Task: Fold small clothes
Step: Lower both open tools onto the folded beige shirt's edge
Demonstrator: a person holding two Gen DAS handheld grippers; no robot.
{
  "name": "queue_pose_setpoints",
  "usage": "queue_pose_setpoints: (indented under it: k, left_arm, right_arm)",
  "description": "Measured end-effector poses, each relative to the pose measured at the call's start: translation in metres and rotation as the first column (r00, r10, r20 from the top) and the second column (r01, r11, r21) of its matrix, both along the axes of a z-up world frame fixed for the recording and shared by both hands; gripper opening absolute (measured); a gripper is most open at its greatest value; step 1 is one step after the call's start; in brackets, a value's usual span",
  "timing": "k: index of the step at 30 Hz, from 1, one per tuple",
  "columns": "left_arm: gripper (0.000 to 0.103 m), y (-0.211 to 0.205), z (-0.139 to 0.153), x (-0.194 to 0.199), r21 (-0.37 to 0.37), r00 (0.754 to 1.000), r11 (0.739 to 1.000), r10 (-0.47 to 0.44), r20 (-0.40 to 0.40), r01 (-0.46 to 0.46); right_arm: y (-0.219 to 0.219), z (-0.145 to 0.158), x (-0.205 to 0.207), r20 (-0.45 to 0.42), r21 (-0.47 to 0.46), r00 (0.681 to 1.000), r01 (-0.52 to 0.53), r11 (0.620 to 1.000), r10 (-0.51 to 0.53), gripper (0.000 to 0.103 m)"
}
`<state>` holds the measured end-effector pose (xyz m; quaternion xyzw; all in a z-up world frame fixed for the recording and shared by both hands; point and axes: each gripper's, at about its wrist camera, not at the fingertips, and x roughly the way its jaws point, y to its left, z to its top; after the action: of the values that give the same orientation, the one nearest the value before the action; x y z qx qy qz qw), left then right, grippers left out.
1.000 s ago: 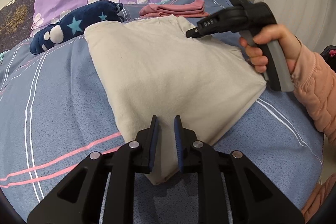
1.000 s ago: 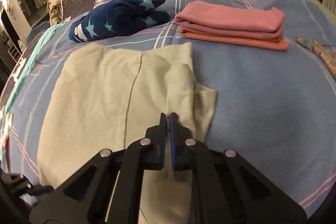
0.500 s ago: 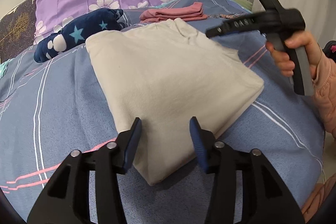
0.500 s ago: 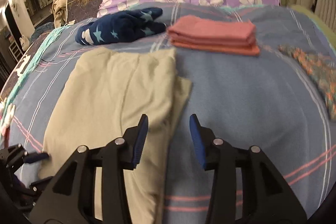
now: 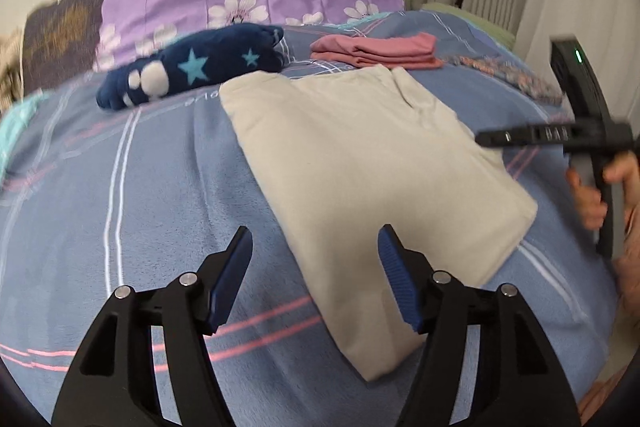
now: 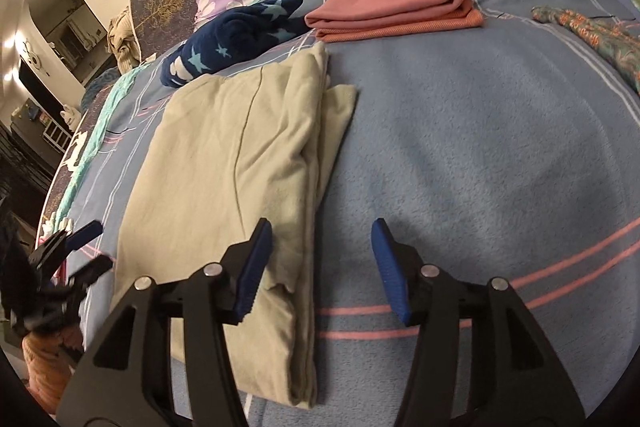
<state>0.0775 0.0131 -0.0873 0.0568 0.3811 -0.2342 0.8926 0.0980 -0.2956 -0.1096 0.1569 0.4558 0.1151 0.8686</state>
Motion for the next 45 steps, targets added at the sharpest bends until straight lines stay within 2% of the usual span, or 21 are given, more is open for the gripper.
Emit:
queue_pose_setpoints:
  k: [6,10,14,26,29,33,35,38,40,44,45]
  left_arm:
    - [0.065,0.013,-0.014,0.042,-0.132,0.991,0.991,0.010,-0.134,-0.028]
    - [0.065,0.008,-0.022,0.059,-0.175,0.984,0.984,-0.017,-0.177,-0.014]
    - [0.067,-0.001,-0.029,0.072,-0.194,0.978,0.981,-0.036,-0.208,-0.005]
    - [0.070,-0.006,-0.039,0.098,-0.247,0.971,0.969,-0.081,-0.223,0.024]
    - [0.074,-0.009,-0.040,0.104,-0.253,0.970,0.967,-0.093,-0.224,0.034]
    - [0.075,-0.013,-0.040,0.107,-0.243,0.971,0.969,-0.096,-0.217,0.042]
    - [0.075,-0.011,-0.040,0.105,-0.244,0.972,0.969,-0.094,-0.214,0.040]
    - [0.075,0.000,-0.038,0.096,-0.257,0.973,0.966,-0.086,-0.212,0.030]
    - [0.074,0.006,-0.039,0.094,-0.277,0.972,0.961,-0.087,-0.218,0.024]
    - [0.060,0.008,-0.042,0.102,-0.309,0.965,0.951,-0.111,-0.238,0.033]
    - [0.059,0.007,-0.042,0.104,-0.313,0.964,0.949,-0.113,-0.241,0.033]
  right_arm:
    - [-0.004,-0.003,-0.001,-0.023,0.068,1.000,-0.017,0.998,0.018,0.054]
    - [-0.001,-0.007,0.001,-0.046,0.096,0.997,-0.050,0.994,0.055,0.058]
    - [0.010,-0.011,0.005,-0.048,0.078,0.995,-0.082,0.994,0.086,0.064]
    - [0.016,-0.018,0.045,-0.091,0.164,0.985,-0.129,0.978,0.146,0.065]
    - [0.014,-0.020,0.057,-0.099,0.205,0.984,-0.128,0.970,0.150,0.065]
    - [0.007,-0.024,0.058,-0.098,0.255,0.985,-0.110,0.961,0.139,0.061]
    - [0.007,-0.023,0.054,-0.088,0.237,0.986,-0.114,0.965,0.139,0.056]
    - [0.005,-0.022,0.048,-0.089,0.235,0.985,-0.120,0.965,0.145,0.055]
    - [0.005,-0.022,0.044,-0.085,0.231,0.984,-0.133,0.964,0.156,0.055]
    - [0.007,-0.024,0.049,-0.085,0.233,0.982,-0.147,0.961,0.171,0.055]
    - [0.007,-0.024,0.052,-0.088,0.237,0.981,-0.147,0.960,0.172,0.056]
